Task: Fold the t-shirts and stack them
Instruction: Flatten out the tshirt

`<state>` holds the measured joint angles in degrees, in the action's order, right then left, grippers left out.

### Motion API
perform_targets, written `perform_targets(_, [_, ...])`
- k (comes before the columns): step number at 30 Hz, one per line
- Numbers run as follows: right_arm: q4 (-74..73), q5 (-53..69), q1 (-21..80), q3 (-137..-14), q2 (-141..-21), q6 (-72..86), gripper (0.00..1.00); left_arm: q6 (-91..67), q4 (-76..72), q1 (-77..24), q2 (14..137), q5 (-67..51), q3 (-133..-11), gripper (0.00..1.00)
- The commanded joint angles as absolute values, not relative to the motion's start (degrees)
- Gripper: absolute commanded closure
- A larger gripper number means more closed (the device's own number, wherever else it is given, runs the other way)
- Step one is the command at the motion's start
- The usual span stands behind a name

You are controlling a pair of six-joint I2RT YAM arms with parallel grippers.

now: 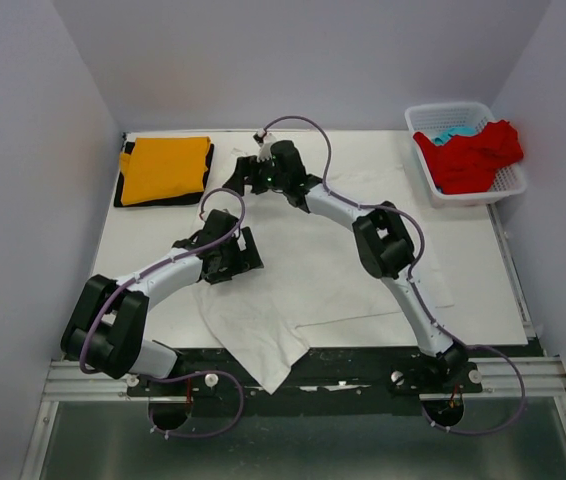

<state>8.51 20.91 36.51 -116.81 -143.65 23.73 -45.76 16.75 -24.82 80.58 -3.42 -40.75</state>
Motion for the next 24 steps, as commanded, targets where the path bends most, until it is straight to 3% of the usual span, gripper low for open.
perform_targets(1, [7.9,24.0,36.1,-124.1,-151.4,28.2,0.0,-46.5,16.4,-24.7,81.6,-4.6,-39.9,0.01])
perform_targets(5, [5.0,21.9,36.3,-129.2,-155.1,28.7,0.0,-46.5,16.7,-24.7,81.9,-4.6,-40.1,0.02])
perform_targets(14, [2.1,-1.1,34.6,-136.6,-160.0,28.6,0.0,-46.5,17.3,-24.7,80.5,-3.8,-39.1,0.01])
perform_targets(20, [5.3,-0.6,27.6,-140.0,-162.2,35.7,0.0,-46.3,17.8,-24.7,80.3,-3.2,-38.3,0.01])
perform_targets(24, [6.9,1.1,25.1,-142.0,-160.0,31.7,0.0,-45.9,18.9,-24.7,80.4,-1.8,-39.7,0.01])
